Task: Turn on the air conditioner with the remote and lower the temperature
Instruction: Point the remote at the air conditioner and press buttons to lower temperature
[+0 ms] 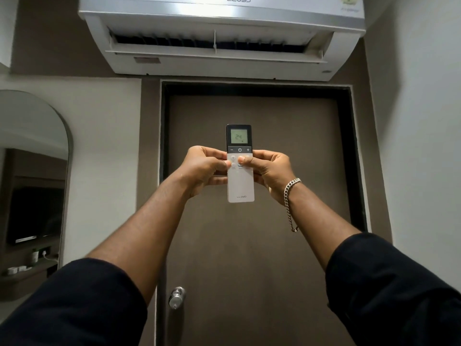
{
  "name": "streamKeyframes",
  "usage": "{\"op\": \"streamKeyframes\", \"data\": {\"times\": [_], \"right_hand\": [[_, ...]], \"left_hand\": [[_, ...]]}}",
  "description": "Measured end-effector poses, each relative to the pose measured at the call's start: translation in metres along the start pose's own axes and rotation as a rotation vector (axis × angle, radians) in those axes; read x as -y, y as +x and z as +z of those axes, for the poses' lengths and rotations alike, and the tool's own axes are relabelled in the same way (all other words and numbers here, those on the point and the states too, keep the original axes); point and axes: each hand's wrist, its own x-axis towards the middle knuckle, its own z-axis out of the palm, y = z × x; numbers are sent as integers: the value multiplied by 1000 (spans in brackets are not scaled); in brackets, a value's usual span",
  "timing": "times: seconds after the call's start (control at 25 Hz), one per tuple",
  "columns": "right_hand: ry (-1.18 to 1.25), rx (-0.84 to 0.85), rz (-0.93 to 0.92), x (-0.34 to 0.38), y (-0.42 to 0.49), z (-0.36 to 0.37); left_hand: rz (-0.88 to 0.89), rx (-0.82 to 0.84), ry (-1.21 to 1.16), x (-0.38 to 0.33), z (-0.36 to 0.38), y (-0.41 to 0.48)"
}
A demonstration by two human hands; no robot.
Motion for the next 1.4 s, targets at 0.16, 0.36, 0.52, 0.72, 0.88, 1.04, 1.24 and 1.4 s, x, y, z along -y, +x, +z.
{"op": "streamKeyframes", "data": {"times": [0.16, 0.36, 0.52, 0.72, 0.88, 1.04, 1.24, 1.4], "right_hand": [[6, -3, 0, 3, -6, 0], [-22, -15, -1, 10, -10, -2], [-30, -45, -10, 17, -13, -2], [-32, -82, -37, 24, -16, 2], [-22, -71, -23, 27, -18, 1], [-22, -43, -16, 26, -20, -2], [-25, -37, -41, 27, -20, -4], [-20, -45, -53, 26, -19, -5]], "left_hand": [[-3, 15, 10, -4, 1, -5], [17, 30, -1, -8, 2, -7], [34, 30, 6, -11, 4, -6], [35, 38, -25, -13, 6, -6], [37, 50, -37, -13, 6, -7], [48, 48, -6, -13, 6, -7], [63, 50, -6, -11, 8, -4], [76, 56, -12, -10, 8, -1]]}}
